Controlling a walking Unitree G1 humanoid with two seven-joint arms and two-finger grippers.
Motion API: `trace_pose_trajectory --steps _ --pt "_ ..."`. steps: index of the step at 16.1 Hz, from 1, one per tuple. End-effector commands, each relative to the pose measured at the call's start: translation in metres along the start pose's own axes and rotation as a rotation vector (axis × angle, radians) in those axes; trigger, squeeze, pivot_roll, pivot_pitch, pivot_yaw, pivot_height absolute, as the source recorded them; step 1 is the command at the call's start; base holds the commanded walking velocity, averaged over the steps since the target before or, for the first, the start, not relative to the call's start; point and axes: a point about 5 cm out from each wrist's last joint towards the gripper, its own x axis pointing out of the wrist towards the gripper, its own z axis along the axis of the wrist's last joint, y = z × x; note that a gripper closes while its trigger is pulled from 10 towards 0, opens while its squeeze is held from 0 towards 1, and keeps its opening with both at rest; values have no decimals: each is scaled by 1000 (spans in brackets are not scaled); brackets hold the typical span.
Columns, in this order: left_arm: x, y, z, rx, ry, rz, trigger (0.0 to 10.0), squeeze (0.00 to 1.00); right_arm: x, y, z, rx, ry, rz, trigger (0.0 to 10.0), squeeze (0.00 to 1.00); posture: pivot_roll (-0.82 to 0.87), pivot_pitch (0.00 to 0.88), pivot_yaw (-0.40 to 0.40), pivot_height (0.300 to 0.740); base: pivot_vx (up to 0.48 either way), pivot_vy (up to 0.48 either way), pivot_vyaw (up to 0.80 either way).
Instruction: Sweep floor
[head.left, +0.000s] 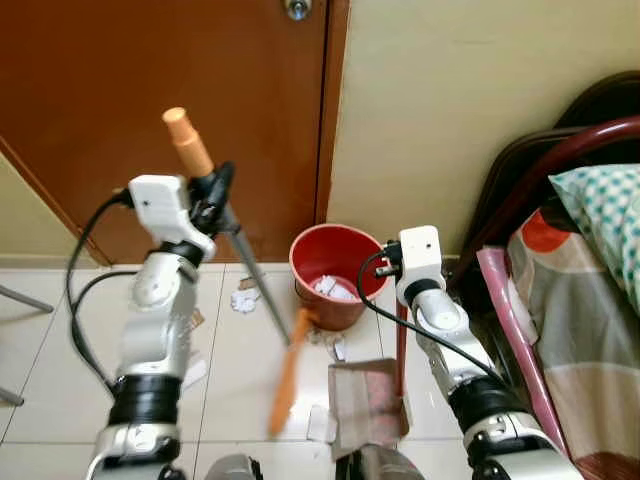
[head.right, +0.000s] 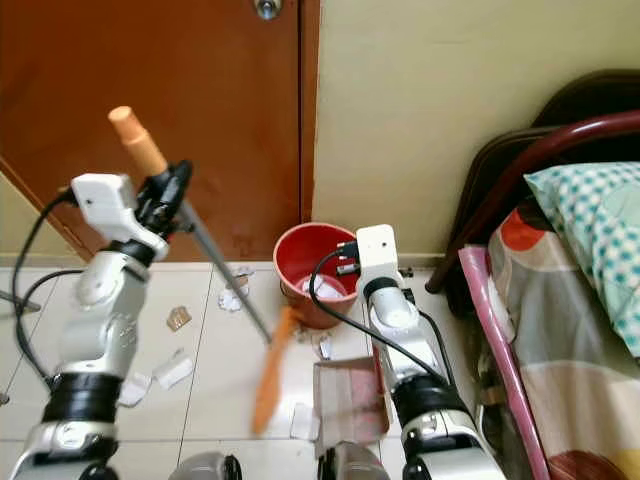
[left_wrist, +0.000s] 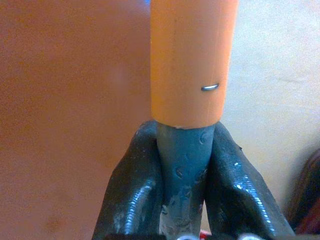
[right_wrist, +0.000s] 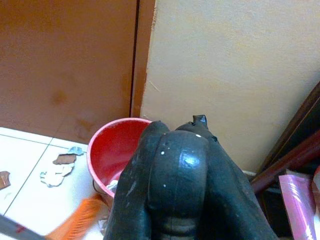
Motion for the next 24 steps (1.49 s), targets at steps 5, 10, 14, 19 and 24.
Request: trace_pose_trajectory --steps 5,10,14,19,24 --pt "-23 15 -21 140 103 3 10000 0 -6 -32 3 -78 20 -91 10000 0 21 100 -45 740 0 0 0" --pt "-20 -8 -32 136 145 -78 10000 0 -1 -67 16 -94 48 -205 10000 0 12 95 -39 740 0 0 0" --pt "-19 -13 -36 144 148 -87 10000 0 6 -76 27 -81 30 -262 10000 0 28 88 -43 740 0 0 0" --pt "-11 -31 -37 104 131 -139 10000 0 16 -61 32 -49 -56 -355 10000 0 63 80 -35 740 0 0 0" --pt "-13 -60 -40 14 145 -262 10000 0 22 -20 26 -35 -58 -275 10000 0 69 85 -34 740 0 0 0"
